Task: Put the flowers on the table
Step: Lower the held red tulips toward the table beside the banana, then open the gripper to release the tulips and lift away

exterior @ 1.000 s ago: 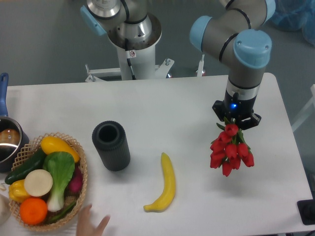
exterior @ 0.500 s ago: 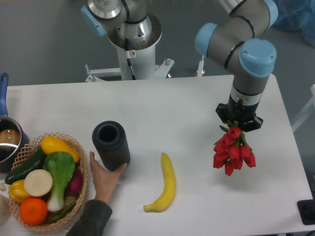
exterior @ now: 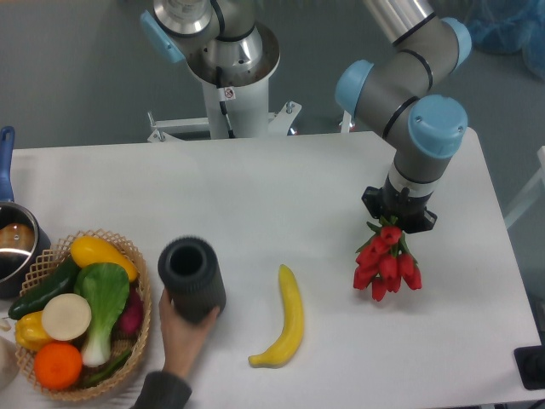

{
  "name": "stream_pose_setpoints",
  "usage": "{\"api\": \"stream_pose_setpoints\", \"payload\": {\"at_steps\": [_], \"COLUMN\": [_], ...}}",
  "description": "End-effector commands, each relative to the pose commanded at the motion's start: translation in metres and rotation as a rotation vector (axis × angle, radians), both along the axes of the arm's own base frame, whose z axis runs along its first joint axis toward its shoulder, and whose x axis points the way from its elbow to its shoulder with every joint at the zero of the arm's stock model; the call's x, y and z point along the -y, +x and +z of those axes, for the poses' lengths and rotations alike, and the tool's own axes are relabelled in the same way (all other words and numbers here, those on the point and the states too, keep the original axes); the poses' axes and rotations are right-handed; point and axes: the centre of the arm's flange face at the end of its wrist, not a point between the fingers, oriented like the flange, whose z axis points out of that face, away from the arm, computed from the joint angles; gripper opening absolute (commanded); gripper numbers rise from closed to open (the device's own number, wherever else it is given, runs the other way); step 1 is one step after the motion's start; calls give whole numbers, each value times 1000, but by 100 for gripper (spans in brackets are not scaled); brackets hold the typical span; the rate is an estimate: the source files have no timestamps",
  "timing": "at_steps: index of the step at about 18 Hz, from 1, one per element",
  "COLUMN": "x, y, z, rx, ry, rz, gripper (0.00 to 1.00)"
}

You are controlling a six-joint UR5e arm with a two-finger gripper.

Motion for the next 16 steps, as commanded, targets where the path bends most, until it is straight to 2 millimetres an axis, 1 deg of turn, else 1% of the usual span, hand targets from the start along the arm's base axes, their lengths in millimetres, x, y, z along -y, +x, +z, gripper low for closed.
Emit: {"api": "stream_pose_setpoints", "payload": {"at_steps": [2,4,6,7,8,9,13,16], "x": [-1,-1,5,12,25,31,27,37], "y": [-4,-6,-10,-12,-13,-15,-14,-18], "z": [2,6,12,17,26,31,44,42], "rx": [-19,-51,-68,-73,-84,-94,-125,-120], "ry": [9,23,28,28,40,45,51,48], "rz": [15,14,19,33,49,58,45,57], "gripper": [100,100,100,100,100,100,100,100]}}
